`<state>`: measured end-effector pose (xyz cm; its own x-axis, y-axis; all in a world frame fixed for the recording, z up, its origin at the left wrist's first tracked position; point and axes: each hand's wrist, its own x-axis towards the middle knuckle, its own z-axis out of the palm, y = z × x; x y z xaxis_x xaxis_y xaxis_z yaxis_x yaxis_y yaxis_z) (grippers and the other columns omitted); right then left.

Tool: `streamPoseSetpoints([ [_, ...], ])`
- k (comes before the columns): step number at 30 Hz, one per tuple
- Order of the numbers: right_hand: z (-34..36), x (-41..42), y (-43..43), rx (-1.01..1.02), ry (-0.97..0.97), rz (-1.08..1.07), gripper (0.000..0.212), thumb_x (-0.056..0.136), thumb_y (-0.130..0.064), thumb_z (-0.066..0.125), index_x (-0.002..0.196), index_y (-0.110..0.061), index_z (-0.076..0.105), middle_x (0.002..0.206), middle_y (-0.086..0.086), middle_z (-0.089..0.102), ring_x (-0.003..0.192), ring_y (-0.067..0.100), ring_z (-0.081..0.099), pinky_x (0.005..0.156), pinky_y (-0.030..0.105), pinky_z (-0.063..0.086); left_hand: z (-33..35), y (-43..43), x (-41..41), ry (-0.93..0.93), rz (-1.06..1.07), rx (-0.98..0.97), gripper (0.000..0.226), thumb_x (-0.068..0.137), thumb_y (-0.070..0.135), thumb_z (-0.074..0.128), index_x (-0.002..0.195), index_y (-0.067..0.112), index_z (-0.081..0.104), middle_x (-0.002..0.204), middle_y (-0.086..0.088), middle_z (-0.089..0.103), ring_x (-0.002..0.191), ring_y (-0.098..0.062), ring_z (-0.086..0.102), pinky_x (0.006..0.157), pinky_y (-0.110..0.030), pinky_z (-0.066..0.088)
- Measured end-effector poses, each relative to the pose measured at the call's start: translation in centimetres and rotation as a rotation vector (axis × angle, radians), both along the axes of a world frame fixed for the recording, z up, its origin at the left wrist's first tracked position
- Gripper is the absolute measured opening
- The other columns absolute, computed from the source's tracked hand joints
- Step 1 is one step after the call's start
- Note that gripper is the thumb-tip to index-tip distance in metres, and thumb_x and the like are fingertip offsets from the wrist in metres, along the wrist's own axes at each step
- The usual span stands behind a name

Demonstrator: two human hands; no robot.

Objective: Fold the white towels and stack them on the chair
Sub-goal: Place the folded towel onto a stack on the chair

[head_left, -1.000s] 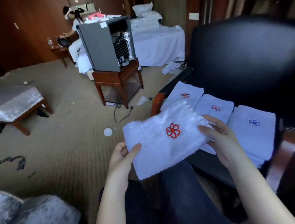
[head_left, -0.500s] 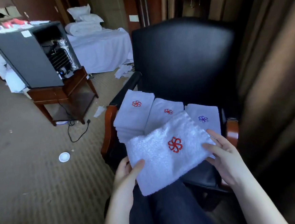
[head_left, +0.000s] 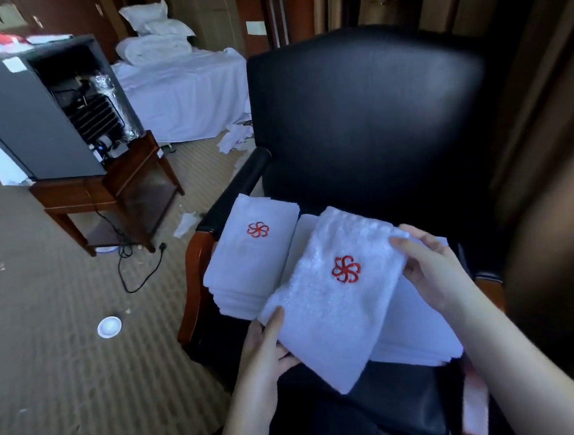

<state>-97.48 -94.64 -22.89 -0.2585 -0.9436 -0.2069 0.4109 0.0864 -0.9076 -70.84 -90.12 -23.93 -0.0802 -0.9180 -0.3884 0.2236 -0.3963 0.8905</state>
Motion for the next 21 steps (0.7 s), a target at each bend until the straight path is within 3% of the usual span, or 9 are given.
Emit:
streamPoseSetpoints([
  [2,0.1,-0.6,-4.0,-0.009,0.055,0.018,0.043,0.083,-0.020,0.070,0.118,0.000,0.056,0.094,0.010,0.066,0.086,0.023,0.061,0.068,0.025,0.052,0.2,-2.7,-0.8,-0.018,0.040,0.008,0.025,0.094,0.030,0.060,0.118,0.023,0.062,0.107,0.000,0.074,0.093,-0.020,0.072,0.070,-0.035,0.058],
  [5,-0.9,-1.2,-9.1,0.018,0.067,0.021,0.037,0.082,-0.021,0.070,0.111,0.001,0.062,0.099,0.016,0.065,0.088,0.024,0.061,0.082,0.034,0.050,-0.2,-6.4,-1.9,-0.084,0.084,0.014,0.021,0.094,0.026,0.061,0.113,0.016,0.063,0.109,-0.003,0.071,0.090,-0.018,0.072,0.065,-0.030,0.058],
  [9,-3.7,-1.2,-14.1,0.111,0.134,0.004,0.025,0.087,-0.017,0.067,0.108,-0.005,0.060,0.086,0.012,0.066,0.072,0.019,0.064,0.068,0.033,0.052,-2.1,-9.5,-2.9,-0.210,0.106,0.029,0.012,0.093,0.023,0.060,0.102,0.015,0.063,0.103,-0.005,0.066,0.076,-0.018,0.072,0.063,-0.029,0.058],
  [10,-4.7,-1.1,-15.0,0.135,0.165,-0.014,0.028,0.087,-0.018,0.067,0.111,-0.006,0.059,0.087,0.013,0.065,0.073,0.022,0.063,0.069,0.037,0.052,-2.7,-9.8,-3.0,-0.269,0.118,0.035,0.006,0.094,0.023,0.060,0.095,0.018,0.061,0.098,-0.006,0.064,0.074,-0.020,0.070,0.060,-0.027,0.058],
  [12,-6.3,-0.7,-16.1,0.181,0.238,-0.058,0.034,0.086,-0.018,0.068,0.118,-0.009,0.059,0.092,0.011,0.066,0.078,0.024,0.063,0.074,0.041,0.056,-4.2,-9.9,-2.8,-0.417,0.139,0.001,0.014,0.095,0.026,0.059,0.083,0.020,0.057,0.087,-0.006,0.062,0.070,-0.020,0.068,0.056,-0.030,0.058],
  [15,-7.7,-0.1,-16.4,0.223,0.427,-0.077,0.032,0.088,-0.020,0.067,0.117,-0.010,0.059,0.101,0.011,0.068,0.087,0.025,0.068,0.077,0.039,0.058,-6.1,-9.7,-2.4,-0.695,0.140,-0.116,0.035,0.092,0.039,0.061,0.067,0.015,0.053,0.065,-0.004,0.061,0.054,-0.014,0.061,0.056,-0.039,0.055],
  [17,-7.6,0.2,-16.2,0.220,0.605,-0.080,0.029,0.090,-0.023,0.064,0.116,-0.013,0.058,0.101,0.006,0.065,0.084,0.019,0.064,0.072,0.029,0.054,-6.6,-9.7,-2.1,-1.020,0.130,-0.244,0.039,0.089,0.048,0.061,0.066,0.017,0.053,0.057,0.005,0.054,0.048,-0.009,0.051,0.042,-0.029,0.039],
  [19,-7.2,0.5,-16.0,0.156,0.895,-0.123,0.031,0.090,-0.019,0.061,0.119,-0.011,0.058,0.107,0.006,0.060,0.091,0.019,0.057,0.073,0.021,0.043,-6.5,-9.9,-1.9,-1.252,0.192,-0.474,0.030,0.084,0.045,0.068,0.081,0.016,0.062,0.066,0.008,0.056,0.054,-0.008,0.051,0.043,-0.021,0.035],
  [21,-6.9,1.1,-15.6,-0.024,1.197,-0.222,0.031,0.088,-0.010,0.060,0.119,-0.010,0.061,0.122,0.009,0.055,0.111,0.026,0.049,0.086,0.024,0.036,-6.1,-10.6,-2.0,-1.257,0.207,-0.750,0.028,0.084,0.037,0.071,0.099,0.014,0.067,0.081,0.003,0.061,0.073,-0.014,0.057,0.053,-0.025,0.045],
])
